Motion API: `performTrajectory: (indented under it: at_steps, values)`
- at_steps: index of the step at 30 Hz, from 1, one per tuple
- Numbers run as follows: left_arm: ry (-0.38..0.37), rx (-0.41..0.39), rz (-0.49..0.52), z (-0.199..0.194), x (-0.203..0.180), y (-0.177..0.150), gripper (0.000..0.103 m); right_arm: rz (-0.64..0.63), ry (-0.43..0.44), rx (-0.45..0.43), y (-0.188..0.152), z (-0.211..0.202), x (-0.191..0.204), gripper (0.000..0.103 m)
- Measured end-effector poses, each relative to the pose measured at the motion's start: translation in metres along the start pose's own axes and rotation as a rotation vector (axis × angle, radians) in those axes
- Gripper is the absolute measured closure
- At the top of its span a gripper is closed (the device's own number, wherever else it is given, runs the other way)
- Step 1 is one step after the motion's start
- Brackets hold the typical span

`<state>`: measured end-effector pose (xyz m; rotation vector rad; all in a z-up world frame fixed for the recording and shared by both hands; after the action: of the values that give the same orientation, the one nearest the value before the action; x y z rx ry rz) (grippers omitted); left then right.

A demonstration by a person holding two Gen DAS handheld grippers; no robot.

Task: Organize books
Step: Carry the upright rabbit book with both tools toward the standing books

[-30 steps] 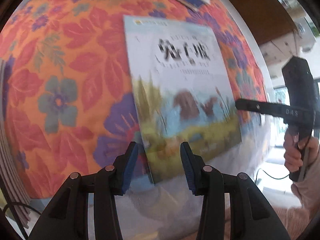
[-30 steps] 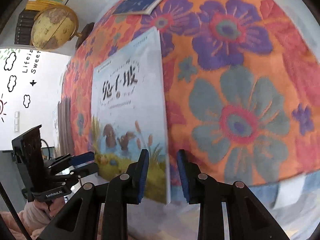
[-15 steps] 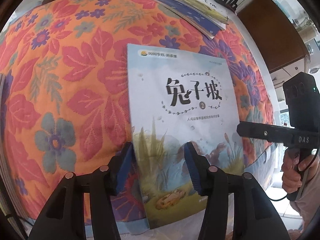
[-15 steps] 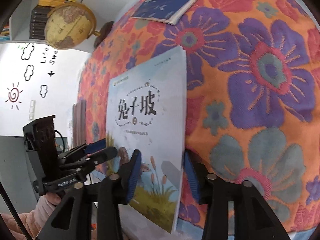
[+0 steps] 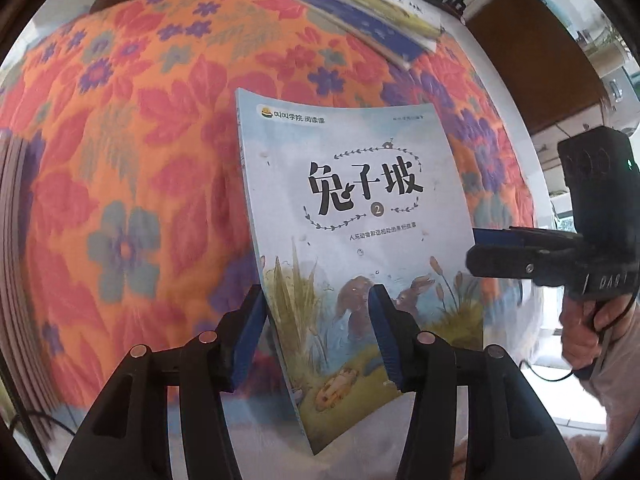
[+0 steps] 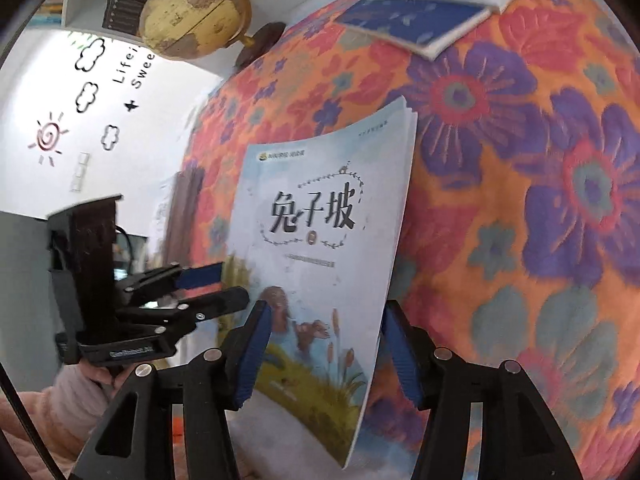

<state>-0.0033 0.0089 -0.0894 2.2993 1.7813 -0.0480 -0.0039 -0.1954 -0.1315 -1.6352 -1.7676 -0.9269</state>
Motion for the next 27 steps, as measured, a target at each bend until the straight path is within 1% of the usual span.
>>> performTrajectory:
  at_steps: [1,2,3,4,5,6,7,8,11,15,16,17,18,20,21,23,25,27]
  values:
    - [0.011,0.025,0.005,0.004,0.000,-0.008,0.055,0.003,0.003,0.044,-0.008,0.003,-0.002,0.049]
    - [0.025,0.049,-0.003,0.009,0.002,-0.015,0.055,0.005,-0.005,0.070,-0.014,0.005,-0.006,0.051]
    - [0.039,0.068,-0.018,0.014,0.006,-0.020,0.055,0.013,-0.029,0.091,-0.021,0.007,-0.013,0.052]
    - [0.033,0.064,-0.034,0.016,0.010,-0.023,0.056,0.026,-0.021,0.079,-0.024,0.006,-0.020,0.063]
    - [0.011,0.052,-0.046,0.015,0.012,-0.023,0.056,0.052,0.006,0.059,-0.025,0.003,-0.026,0.068]
    - [0.004,0.064,-0.043,0.016,0.013,-0.021,0.056,0.096,0.039,0.047,-0.024,0.000,-0.034,0.071]
    - [0.000,0.067,-0.030,0.018,0.012,-0.020,0.056,0.156,0.082,0.030,-0.023,0.000,-0.045,0.077]
    - [-0.008,0.059,-0.011,0.018,0.011,-0.017,0.056,0.167,0.110,0.025,-0.022,0.001,-0.049,0.080]
    - [-0.059,0.042,-0.005,0.018,0.011,-0.009,0.056,0.157,0.180,0.024,-0.019,0.008,-0.052,0.080]
    - [-0.185,0.048,-0.078,0.022,0.022,0.002,0.057,0.130,0.182,0.037,-0.017,0.011,-0.050,0.081]
    - [-0.191,0.047,-0.084,0.021,0.024,0.001,0.062,0.131,0.172,0.033,-0.017,0.011,-0.050,0.087]
    - [-0.184,0.044,-0.081,0.019,0.024,0.000,0.063,0.127,0.146,0.029,-0.017,0.010,-0.049,0.090]
    - [-0.186,0.038,-0.075,0.017,0.024,0.000,0.063,0.121,0.131,0.024,-0.017,0.010,-0.046,0.090]
    - [-0.221,0.008,-0.075,0.007,0.021,0.002,0.065,0.080,0.067,0.002,-0.018,0.004,-0.035,0.091]
    - [-0.238,-0.009,-0.076,0.002,0.019,0.003,0.067,0.067,0.055,-0.010,-0.017,-0.001,-0.031,0.092]
    - [-0.249,-0.024,-0.078,-0.006,0.016,0.006,0.067,0.088,0.056,-0.031,-0.014,-0.006,-0.028,0.093]
    - [-0.235,-0.039,-0.055,-0.014,0.011,0.008,0.067,0.117,0.047,-0.052,-0.011,-0.012,-0.024,0.093]
    - [-0.209,-0.051,-0.034,-0.020,0.005,0.009,0.067,0.140,0.059,-0.071,-0.010,-0.021,-0.017,0.093]
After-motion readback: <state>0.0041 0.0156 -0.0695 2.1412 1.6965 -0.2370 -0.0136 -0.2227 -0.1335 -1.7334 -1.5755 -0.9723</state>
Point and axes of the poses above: each gripper's, at about its wrist camera, not at the fingertips, and z roughly the way its jaws point, x to its left, y to its top, the point moved 2 cm from there along z, roughly the way its jaws point, and after that the axes turned 8 degrees about y, right-handed, at the moved point
